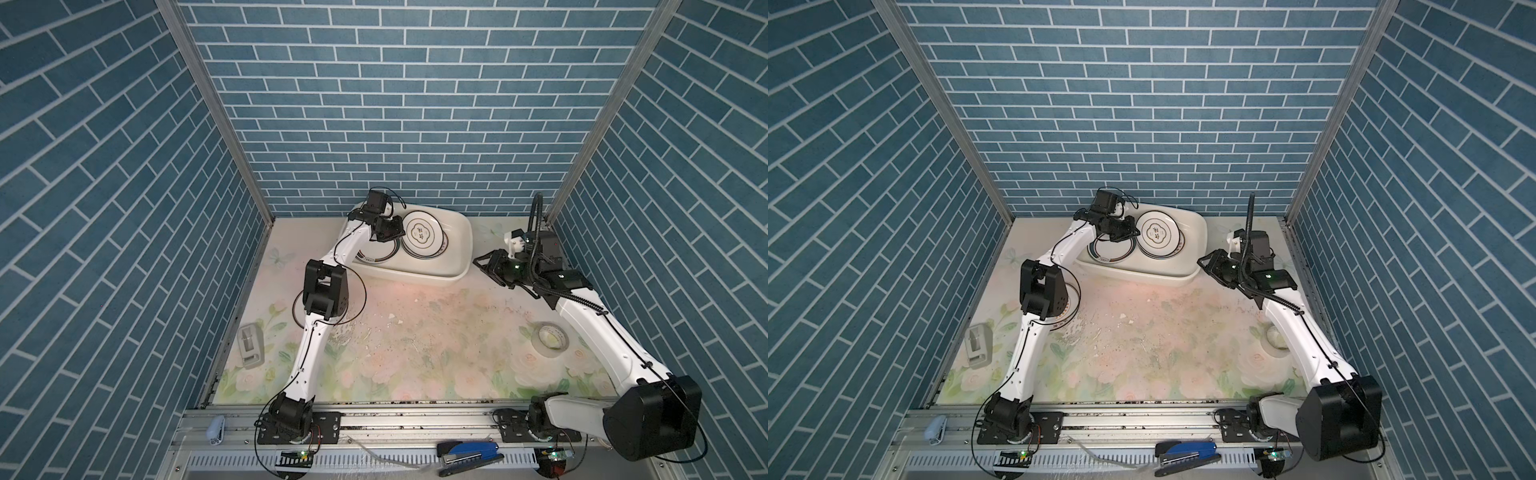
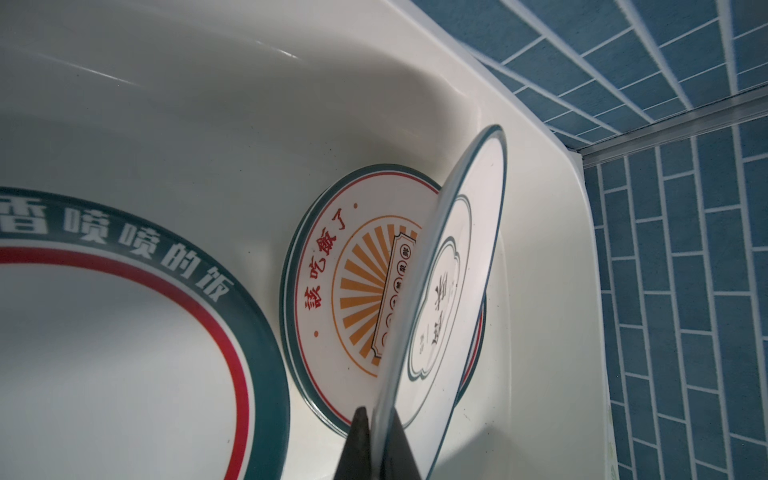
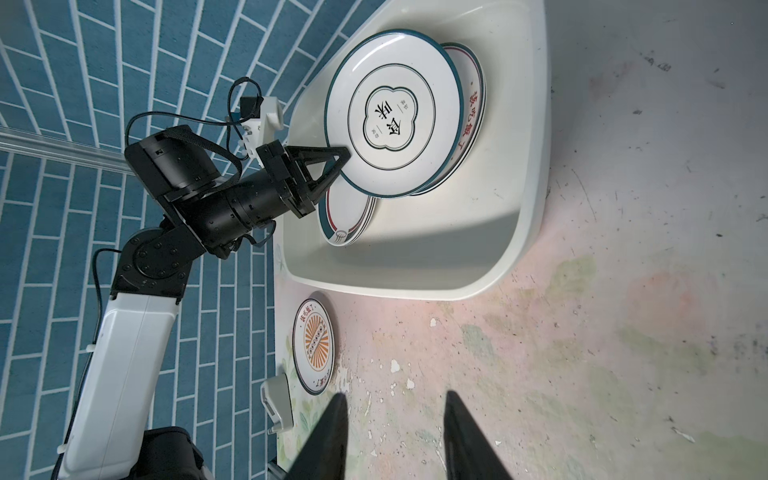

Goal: Place the plates into the plastic bin on the countertop
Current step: 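Lower the cloud-emblem plate into the bin onto the sunburst plate with the left gripper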

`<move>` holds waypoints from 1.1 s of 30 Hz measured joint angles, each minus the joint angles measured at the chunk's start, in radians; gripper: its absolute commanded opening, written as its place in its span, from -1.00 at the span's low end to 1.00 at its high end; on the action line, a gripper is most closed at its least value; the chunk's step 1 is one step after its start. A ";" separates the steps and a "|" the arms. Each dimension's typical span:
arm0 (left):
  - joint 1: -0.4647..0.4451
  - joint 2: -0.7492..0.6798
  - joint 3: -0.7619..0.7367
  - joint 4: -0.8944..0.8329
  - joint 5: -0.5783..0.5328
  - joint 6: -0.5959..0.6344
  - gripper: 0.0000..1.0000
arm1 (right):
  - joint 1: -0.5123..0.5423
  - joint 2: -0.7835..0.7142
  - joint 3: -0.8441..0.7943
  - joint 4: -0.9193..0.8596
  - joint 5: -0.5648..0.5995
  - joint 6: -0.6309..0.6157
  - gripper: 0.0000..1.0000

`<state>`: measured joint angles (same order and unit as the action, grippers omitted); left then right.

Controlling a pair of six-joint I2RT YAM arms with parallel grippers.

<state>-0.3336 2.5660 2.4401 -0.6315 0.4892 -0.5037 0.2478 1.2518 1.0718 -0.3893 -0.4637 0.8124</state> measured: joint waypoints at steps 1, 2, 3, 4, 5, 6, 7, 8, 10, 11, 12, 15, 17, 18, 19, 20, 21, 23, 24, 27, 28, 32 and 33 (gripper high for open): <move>0.000 0.001 0.000 0.000 0.000 -0.001 -0.80 | 0.000 0.003 -0.002 0.002 0.000 0.002 -0.23; 0.000 0.002 0.001 0.000 0.000 -0.003 -0.80 | 0.000 0.006 -0.005 0.005 0.000 0.003 -0.22; 0.000 0.005 0.002 0.001 0.001 -0.005 -0.80 | 0.000 0.010 -0.007 0.007 0.000 0.003 -0.22; 0.000 0.006 0.002 0.001 0.000 -0.010 -0.79 | 0.000 0.013 -0.008 0.006 0.000 0.003 -0.23; 0.000 0.010 0.003 0.001 0.001 -0.011 -0.79 | 0.000 0.016 -0.008 0.008 0.000 0.003 -0.23; 0.000 0.013 0.006 0.002 0.001 -0.014 -0.78 | 0.000 0.018 -0.008 0.008 0.000 0.003 -0.23; 0.001 0.016 0.008 0.003 0.001 -0.017 -0.78 | 0.000 0.018 -0.008 0.008 0.000 0.003 -0.23; 0.001 0.018 0.008 0.004 0.002 -0.021 -0.78 | 0.000 0.019 -0.008 0.008 0.000 0.003 -0.23; 0.002 0.023 0.008 0.008 0.002 -0.025 -0.76 | 0.000 0.019 -0.008 0.009 0.000 0.003 -0.23; 0.002 0.027 0.011 0.010 0.003 -0.028 -0.75 | 0.000 0.019 -0.008 0.009 0.000 0.003 -0.23; 0.002 0.032 0.013 0.013 0.004 -0.031 -0.72 | 0.000 0.019 -0.008 0.009 0.000 0.004 -0.23; 0.002 0.041 0.014 0.017 0.006 -0.038 -0.64 | 0.000 0.019 -0.008 0.010 0.000 0.011 -0.23; 0.002 0.048 0.016 0.018 0.009 -0.043 -0.62 | 0.000 0.020 -0.008 0.013 0.000 0.018 -0.23; 0.002 0.051 0.016 0.018 0.010 -0.045 -0.59 | 0.000 0.021 -0.008 0.015 0.000 0.021 -0.23; 0.002 0.053 0.016 0.018 0.012 -0.047 -0.58 | 0.000 0.022 -0.008 0.016 0.000 0.022 -0.22; 0.002 0.056 0.017 0.019 0.013 -0.049 -0.57 | 0.000 0.025 -0.008 0.019 0.000 0.023 -0.23; 0.003 0.059 0.018 0.019 0.016 -0.051 -0.57 | 0.000 0.028 -0.008 0.022 0.000 0.027 -0.23; 0.004 0.062 0.019 0.020 0.022 -0.052 -0.51 | 0.000 0.033 -0.008 0.024 0.000 0.029 -0.23; 0.005 0.064 0.019 0.020 0.025 -0.055 -0.49 | 0.000 0.035 -0.008 0.024 0.000 0.030 -0.23; 0.007 0.064 0.019 0.021 0.032 -0.060 -0.46 | 0.000 0.040 -0.008 0.031 0.000 0.030 -0.23; 0.007 0.064 0.019 0.022 0.032 -0.061 -0.43 | 0.000 0.041 -0.008 0.032 0.000 0.030 -0.23; 0.008 0.064 0.019 0.024 0.037 -0.064 -0.29 | 0.000 0.041 -0.008 0.040 -0.001 0.030 -0.23; 0.008 0.064 0.019 0.024 0.039 -0.065 -0.27 | 0.000 0.042 -0.008 0.042 -0.001 0.031 -0.23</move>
<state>-0.3256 2.6301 2.4588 -0.6071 0.5278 -0.5686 0.2478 1.2934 1.0634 -0.3473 -0.4644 0.8429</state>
